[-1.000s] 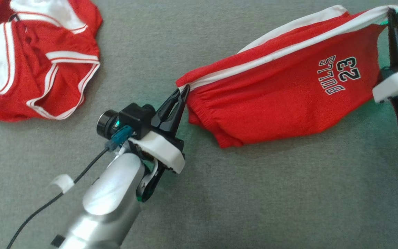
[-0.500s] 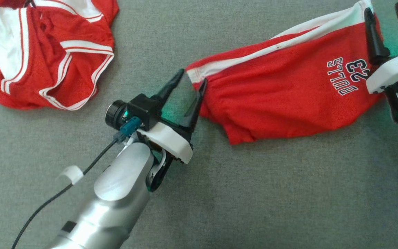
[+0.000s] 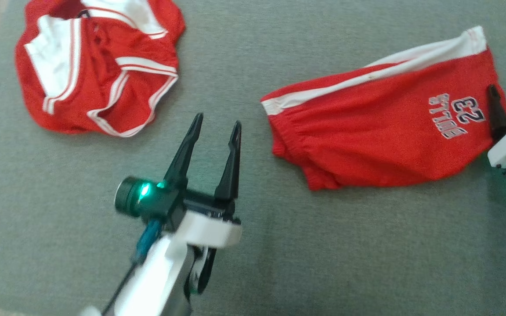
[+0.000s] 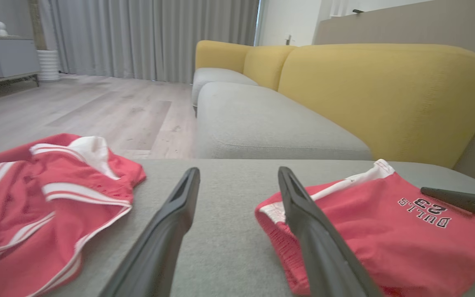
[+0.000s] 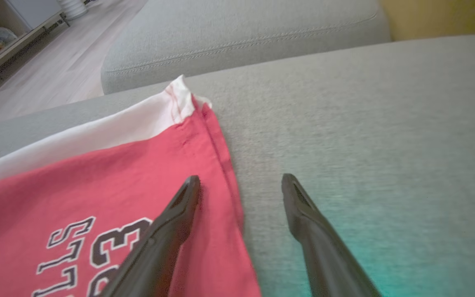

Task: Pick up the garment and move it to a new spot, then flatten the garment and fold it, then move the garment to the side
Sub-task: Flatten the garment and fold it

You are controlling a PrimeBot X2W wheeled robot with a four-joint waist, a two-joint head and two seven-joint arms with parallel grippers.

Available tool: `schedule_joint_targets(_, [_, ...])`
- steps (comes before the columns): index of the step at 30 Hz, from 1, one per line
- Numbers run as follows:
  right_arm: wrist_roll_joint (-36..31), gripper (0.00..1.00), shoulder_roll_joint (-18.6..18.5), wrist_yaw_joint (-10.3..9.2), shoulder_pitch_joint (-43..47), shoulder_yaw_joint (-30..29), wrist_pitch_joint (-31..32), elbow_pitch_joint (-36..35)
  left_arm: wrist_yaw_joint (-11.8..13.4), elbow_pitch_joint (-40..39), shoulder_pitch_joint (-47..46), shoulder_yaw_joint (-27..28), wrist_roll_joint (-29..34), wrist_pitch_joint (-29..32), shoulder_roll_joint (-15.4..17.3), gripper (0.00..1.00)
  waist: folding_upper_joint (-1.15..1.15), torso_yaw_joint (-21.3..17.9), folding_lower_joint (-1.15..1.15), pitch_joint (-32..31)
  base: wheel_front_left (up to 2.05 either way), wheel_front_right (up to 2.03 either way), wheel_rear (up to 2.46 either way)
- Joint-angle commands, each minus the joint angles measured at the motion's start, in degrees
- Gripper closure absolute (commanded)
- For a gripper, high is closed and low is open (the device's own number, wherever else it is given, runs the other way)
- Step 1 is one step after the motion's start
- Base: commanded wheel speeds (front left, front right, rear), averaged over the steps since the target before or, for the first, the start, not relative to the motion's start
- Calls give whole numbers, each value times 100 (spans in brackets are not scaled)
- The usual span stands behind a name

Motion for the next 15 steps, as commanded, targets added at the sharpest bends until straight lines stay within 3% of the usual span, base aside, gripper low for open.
schedule_joint_targets(1, [172, 0, -111, -5, 137, 99, 78, -69, 65, -456, 201, 299, 183, -50, 19, 0, 0, 186, 1, -73, 0, 0, 0])
schedule_joint_targets(3, [322, 0, -142, -5, 204, 157, 189, -5, 99, -745, 479, 394, 378, -50, 11, 0, 0, 292, 1, -102, 0, 0, 0])
schedule_joint_targets(4, [460, 77, -151, -5, 268, 227, 340, 65, 107, -925, 711, 478, 510, -50, 4, 0, 0, 365, 1, -142, 0, 0, 0])
schedule_joint_targets(5, [519, 100, -151, -5, 296, 268, 417, 95, 104, -994, 805, 525, 550, -50, 1, 0, 0, 385, 1, -165, 0, 0, 0])
schedule_joint_targets(10, [746, 100, -238, -5, 219, 150, 204, 378, 82, -1188, 1090, 771, 649, -51, -14, 0, 0, 264, 1, -287, 0, 0, 0])
schedule_joint_targets(15, [823, 100, -458, -5, 158, 127, 83, 562, -21, -1215, 1101, 956, 836, -51, -20, 0, 0, -141, 1, -422, 0, 0, 0])
